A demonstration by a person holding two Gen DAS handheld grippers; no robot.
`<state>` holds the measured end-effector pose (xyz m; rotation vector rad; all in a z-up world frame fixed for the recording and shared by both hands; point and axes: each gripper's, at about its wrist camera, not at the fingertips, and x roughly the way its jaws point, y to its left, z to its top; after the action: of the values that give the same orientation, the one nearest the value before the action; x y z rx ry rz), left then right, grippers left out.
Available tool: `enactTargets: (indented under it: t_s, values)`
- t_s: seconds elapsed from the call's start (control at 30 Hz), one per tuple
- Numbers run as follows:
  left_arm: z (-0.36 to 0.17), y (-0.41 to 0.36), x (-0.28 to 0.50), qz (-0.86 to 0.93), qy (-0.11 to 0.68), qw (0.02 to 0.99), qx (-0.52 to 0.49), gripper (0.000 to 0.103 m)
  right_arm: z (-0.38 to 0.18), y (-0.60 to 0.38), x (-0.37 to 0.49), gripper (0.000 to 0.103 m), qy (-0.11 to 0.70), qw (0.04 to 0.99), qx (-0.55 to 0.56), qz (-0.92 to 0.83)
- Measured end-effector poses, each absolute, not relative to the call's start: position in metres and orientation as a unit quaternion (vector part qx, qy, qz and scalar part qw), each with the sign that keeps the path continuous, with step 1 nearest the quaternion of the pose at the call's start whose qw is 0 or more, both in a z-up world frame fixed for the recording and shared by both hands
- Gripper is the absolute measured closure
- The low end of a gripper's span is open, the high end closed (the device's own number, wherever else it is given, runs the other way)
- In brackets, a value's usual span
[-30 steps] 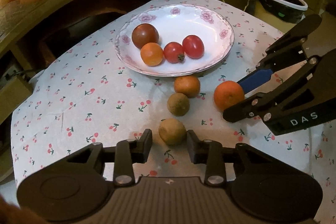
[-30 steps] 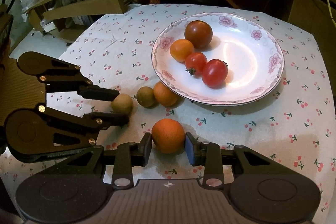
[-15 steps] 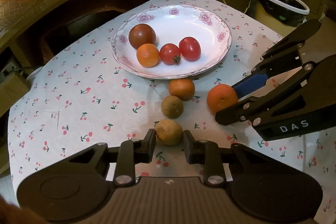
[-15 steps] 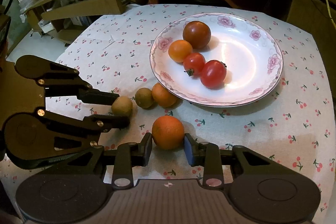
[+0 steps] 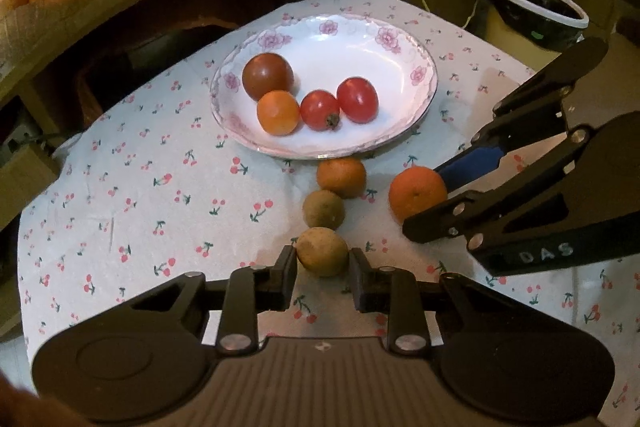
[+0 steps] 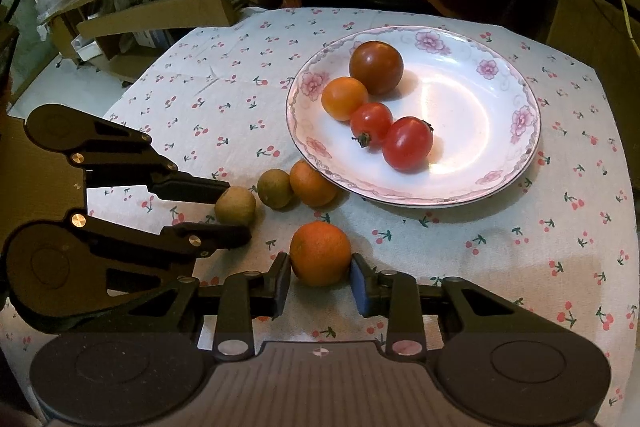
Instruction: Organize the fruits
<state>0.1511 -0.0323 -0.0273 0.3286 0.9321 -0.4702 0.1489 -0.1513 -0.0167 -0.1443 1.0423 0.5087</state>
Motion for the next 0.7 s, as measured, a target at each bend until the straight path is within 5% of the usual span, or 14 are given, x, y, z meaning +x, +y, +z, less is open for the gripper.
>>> enactTargets:
  t_s: [0.7]
  values:
    - [0.002,-0.054,0.172,-0.21,0.402,0.877,0.157,0.074,0.013,-0.164,0.156,0.071,0.438,0.872,-0.072,0.209]
